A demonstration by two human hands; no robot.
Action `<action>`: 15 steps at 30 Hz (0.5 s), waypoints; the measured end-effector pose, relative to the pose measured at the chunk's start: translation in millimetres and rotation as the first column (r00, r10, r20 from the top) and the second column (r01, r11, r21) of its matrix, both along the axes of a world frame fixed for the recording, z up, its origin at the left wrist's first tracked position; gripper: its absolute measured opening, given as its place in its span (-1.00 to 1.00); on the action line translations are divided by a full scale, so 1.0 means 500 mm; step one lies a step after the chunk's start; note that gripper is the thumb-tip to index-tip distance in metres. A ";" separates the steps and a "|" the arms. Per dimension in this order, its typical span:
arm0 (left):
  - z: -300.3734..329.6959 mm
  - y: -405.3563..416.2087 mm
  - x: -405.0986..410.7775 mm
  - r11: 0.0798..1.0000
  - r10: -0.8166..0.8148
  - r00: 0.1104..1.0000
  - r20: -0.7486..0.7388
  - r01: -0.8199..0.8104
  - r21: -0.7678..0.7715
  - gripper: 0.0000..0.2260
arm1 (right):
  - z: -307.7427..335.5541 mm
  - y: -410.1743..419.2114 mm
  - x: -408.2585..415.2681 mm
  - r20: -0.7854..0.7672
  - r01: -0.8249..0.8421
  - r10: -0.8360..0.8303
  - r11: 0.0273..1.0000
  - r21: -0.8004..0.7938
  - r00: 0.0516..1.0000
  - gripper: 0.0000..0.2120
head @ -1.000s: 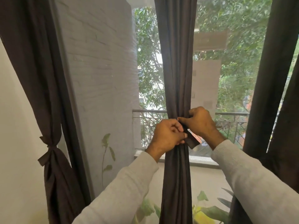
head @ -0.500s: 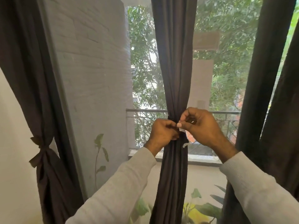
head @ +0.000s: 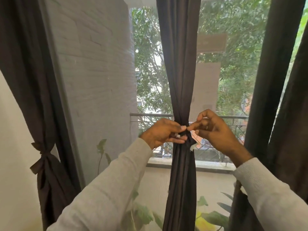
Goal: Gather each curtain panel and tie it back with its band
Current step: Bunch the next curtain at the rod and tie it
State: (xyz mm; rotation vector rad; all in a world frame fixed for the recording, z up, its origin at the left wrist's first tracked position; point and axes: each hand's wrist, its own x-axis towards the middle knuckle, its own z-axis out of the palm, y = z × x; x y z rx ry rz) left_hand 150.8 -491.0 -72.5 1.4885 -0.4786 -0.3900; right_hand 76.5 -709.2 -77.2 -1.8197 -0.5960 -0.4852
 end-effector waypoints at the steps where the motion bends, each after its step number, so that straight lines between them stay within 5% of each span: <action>1: -0.001 -0.001 0.000 1.000 0.017 1.000 -0.003 -0.017 -0.015 -0.90 | -0.006 0.000 -0.006 0.016 0.014 -0.014 1.000 0.021 1.000 -0.71; 6: -0.010 -0.017 0.004 0.993 0.069 0.998 -0.013 -0.070 -0.100 -0.94 | -0.055 0.020 -0.002 0.178 0.410 -0.371 0.858 -0.309 0.911 -0.68; 10: -0.018 -0.028 0.004 0.996 0.085 0.986 0.146 -0.081 -0.037 -0.93 | -0.059 0.012 0.008 0.306 0.514 -0.418 0.759 -0.400 0.855 -0.91; 12: -0.024 -0.030 0.007 0.978 0.121 0.880 0.458 -0.184 0.095 -0.89 | -0.055 0.008 0.005 0.424 0.542 -0.367 0.718 -0.437 0.828 -0.95; 15: -0.026 -0.027 0.002 0.913 0.059 0.546 0.836 -0.369 0.176 -0.86 | -0.034 0.002 -0.006 0.549 0.519 -0.252 0.751 -0.408 0.797 -0.97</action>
